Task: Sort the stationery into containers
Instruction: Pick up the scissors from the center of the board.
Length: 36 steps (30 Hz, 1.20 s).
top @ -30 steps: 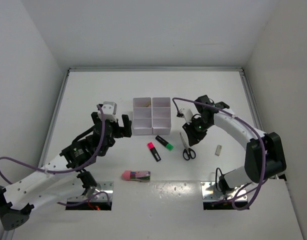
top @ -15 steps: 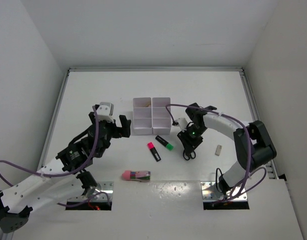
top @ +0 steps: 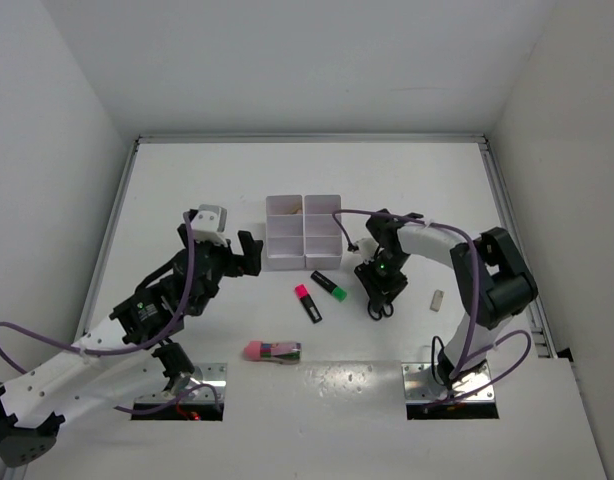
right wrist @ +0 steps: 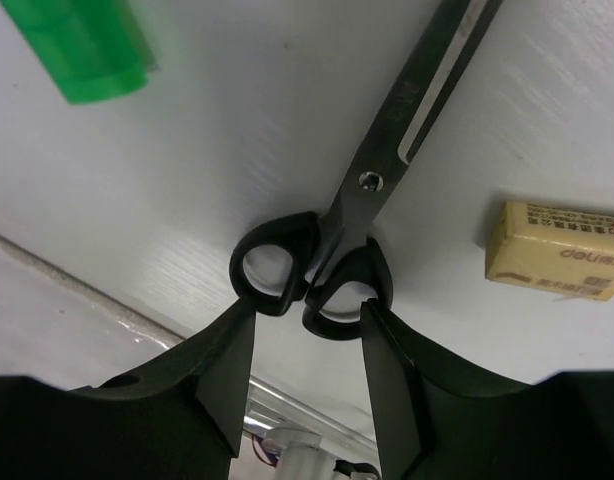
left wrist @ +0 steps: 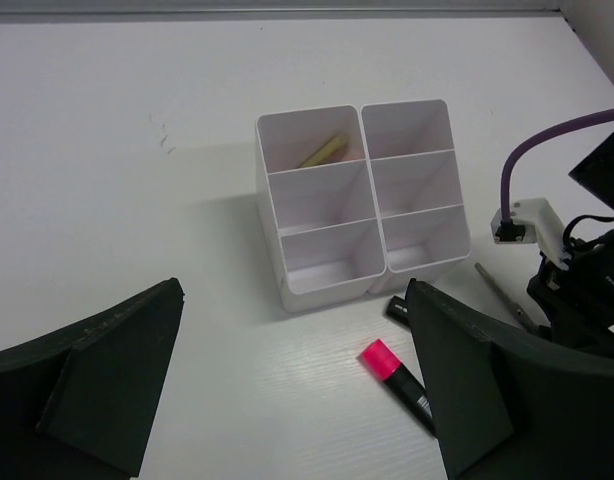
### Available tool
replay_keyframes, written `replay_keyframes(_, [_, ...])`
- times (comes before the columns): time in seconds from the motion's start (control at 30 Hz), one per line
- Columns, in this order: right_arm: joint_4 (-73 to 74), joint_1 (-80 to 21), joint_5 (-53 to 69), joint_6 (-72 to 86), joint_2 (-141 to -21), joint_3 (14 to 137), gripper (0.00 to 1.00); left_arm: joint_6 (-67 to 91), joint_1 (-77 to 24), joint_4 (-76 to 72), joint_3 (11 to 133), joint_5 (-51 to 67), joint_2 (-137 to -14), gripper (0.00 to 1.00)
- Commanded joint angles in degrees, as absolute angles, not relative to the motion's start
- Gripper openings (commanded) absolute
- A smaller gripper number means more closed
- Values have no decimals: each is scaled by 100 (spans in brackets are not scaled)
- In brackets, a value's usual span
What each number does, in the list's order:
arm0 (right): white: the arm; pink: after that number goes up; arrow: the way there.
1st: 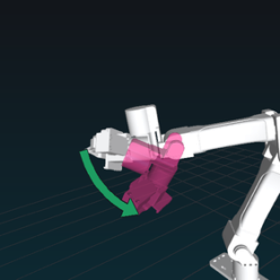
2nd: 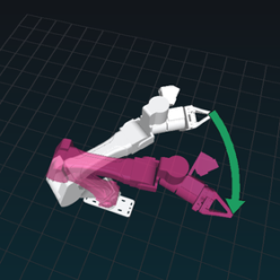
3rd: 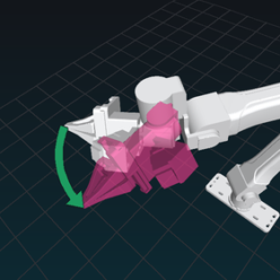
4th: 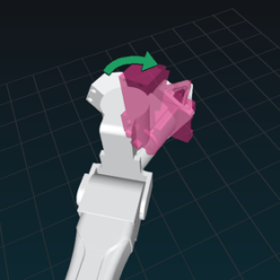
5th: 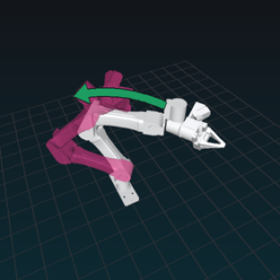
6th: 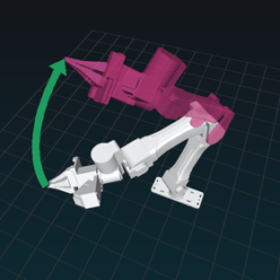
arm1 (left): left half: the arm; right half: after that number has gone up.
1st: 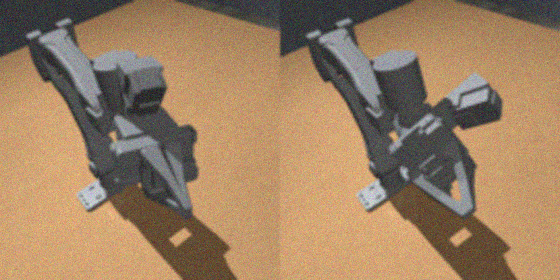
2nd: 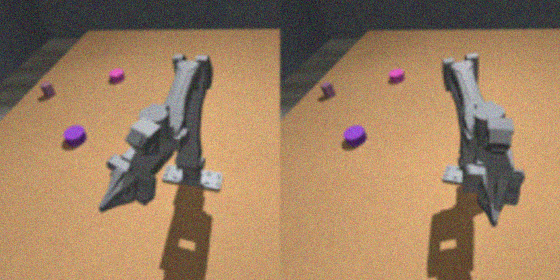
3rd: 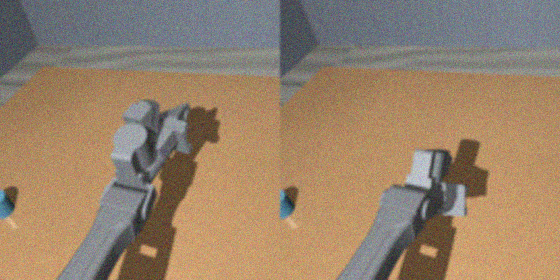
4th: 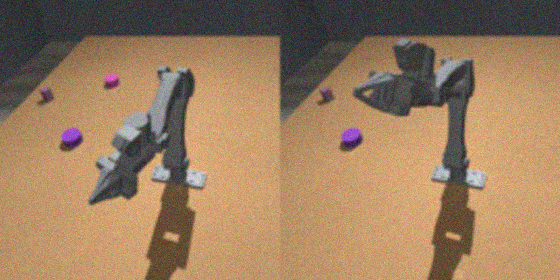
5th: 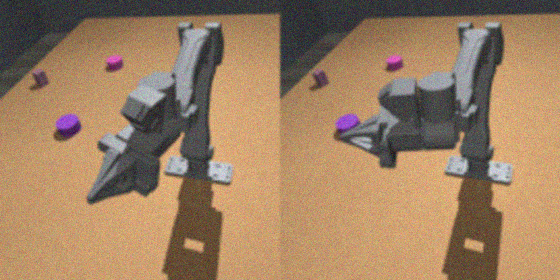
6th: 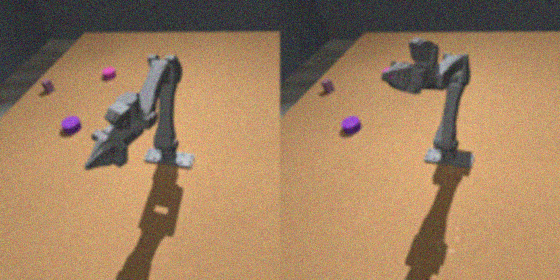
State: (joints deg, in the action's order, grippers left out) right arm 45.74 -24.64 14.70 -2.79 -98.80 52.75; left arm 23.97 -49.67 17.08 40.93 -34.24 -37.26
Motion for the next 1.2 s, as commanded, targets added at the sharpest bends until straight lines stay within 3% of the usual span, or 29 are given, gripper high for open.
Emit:
replay_keyframes(0.0, [4465,-2505,1213,53,-9949,5484,47,2294,-4913,1529,4096,-3393,-3621,99])
replay_keyframes(0.27, [4465,-2505,1143,167,-10195,5537,45,2294,-4913,1529,4096,-3340,-3621,99])
replay_keyframes(0.43, [4518,-2453,870,307,-10424,5599,32,2294,-4913,1529,4043,-3340,-3568,99])
replay_keyframes(0.73, [4465,-2399,483,413,-10310,5599,19,2294,-4913,1529,4043,-3287,-3568,99])
replay_keyframes(0.77, [4465,-2399,483,413,-10310,5599,14,2294,-4913,1529,4043,-3287,-3568,99])
replay_keyframes(1.17, [4359,-2399,360,414,-9572,5546,3,2294,-4913,1529,4043,-3287,-3516,99])
